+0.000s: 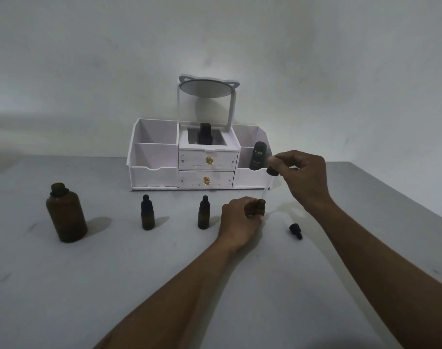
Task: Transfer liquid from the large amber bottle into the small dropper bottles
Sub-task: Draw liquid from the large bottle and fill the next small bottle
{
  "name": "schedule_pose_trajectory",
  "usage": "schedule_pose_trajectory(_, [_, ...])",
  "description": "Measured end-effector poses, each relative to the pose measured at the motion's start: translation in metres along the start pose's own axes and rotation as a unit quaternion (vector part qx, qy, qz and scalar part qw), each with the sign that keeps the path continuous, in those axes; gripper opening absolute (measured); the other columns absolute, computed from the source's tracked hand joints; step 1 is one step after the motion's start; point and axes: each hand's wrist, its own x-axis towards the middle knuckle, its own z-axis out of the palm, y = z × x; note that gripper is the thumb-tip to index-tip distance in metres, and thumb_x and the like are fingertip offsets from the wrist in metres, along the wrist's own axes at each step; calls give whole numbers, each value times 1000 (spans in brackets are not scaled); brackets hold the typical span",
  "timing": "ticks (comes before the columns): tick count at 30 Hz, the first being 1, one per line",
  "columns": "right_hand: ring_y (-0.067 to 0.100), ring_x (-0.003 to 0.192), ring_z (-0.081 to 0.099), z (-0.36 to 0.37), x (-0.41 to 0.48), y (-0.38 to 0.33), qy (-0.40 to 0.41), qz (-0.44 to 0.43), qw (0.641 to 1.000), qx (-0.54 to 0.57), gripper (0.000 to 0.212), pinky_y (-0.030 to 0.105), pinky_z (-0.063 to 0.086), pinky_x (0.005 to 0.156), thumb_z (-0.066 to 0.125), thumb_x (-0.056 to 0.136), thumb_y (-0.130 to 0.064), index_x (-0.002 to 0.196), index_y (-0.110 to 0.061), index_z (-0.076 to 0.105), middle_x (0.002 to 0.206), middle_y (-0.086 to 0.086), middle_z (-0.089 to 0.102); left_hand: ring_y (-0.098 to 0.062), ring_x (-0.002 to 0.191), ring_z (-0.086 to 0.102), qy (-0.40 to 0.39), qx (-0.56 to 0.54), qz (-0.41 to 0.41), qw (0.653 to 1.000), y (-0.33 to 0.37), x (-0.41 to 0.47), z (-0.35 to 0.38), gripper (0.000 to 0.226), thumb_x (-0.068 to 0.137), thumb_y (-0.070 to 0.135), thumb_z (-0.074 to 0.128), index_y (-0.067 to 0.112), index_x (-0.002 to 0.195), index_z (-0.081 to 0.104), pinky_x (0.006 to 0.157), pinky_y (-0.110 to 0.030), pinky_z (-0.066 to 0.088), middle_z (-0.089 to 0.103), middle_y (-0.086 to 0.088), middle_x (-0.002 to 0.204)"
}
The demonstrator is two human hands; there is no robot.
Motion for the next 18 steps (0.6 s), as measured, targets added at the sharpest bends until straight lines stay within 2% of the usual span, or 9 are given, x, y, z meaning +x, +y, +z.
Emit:
schedule_pose_trajectory(5, [14, 78, 73, -11, 10, -19, 37, -10, 999, 8, 15, 18, 55, 72, 77, 86, -28, 90, -14, 79, 80, 1, 77, -16, 114, 60, -27, -50, -20, 998, 3, -14, -15, 57, 84, 21, 76, 22, 137, 54, 99, -30, 47, 60, 0, 131])
schedule_pose_trajectory(7, [15, 77, 73, -14, 13, -31, 45, -16, 999, 23, 15, 21, 56, 74, 76, 87, -27, 92, -13, 79, 81, 1, 77, -16, 114, 60, -46, -62, -27, 997, -1, -24, -27, 55, 83, 23, 76, 26, 133, 55, 94, -27, 50, 61, 1, 128])
schedule_pose_trajectory(9, [13, 74, 73, -13, 13, -45, 46, -27, 998, 45, 11, 24, 57, 74, 76, 88, -24, 91, -15, 79, 80, 0, 77, -10, 105, 61, -54, -78, -34, 995, -6, -38, -42, 49, 82, 27, 77, 31, 126, 58, 84, -22, 53, 62, 6, 122])
schedule_pose_trajectory(11, [7, 68, 72, -9, 9, -59, 39, -30, 996, 75, 3, 19, 57, 67, 75, 89, -19, 91, -17, 76, 77, -3, 75, -4, 98, 61, -53, -71, -39, 995, -12, -53, -62, 42, 82, 31, 77, 34, 121, 61, 75, -16, 51, 62, 12, 116])
schedule_pose_trajectory(14, [4, 63, 70, 12, 0, -85, 14, -34, 992, 123, 4, 14, 55, 56, 73, 89, -17, 89, -21, 74, 75, -9, 74, -3, 94, 65, -33, -60, -32, 997, -25, -82, -112, 33, 80, 37, 77, 34, 111, 66, 71, -15, 54, 66, 14, 110])
schedule_pose_trajectory(16, [4, 68, 72, 33, -7, -104, -13, -50, 990, 135, 9, 14, 57, 64, 74, 88, -19, 87, -28, 74, 77, -12, 74, -3, 92, 66, -6, -38, -35, 999, -35, -100, -153, 27, 80, 36, 77, 33, 105, 68, 67, -14, 53, 68, 14, 105])
schedule_pose_trajectory(18, [6, 72, 74, 60, -16, -122, -44, -56, 985, 159, 10, 16, 58, 72, 75, 87, -17, 89, -27, 74, 80, -7, 75, -4, 84, 68, 51, -23, -40, 998, -50, -115, -193, 18, 81, 32, 77, 29, 98, 71, 67, -12, 53, 71, 13, 95])
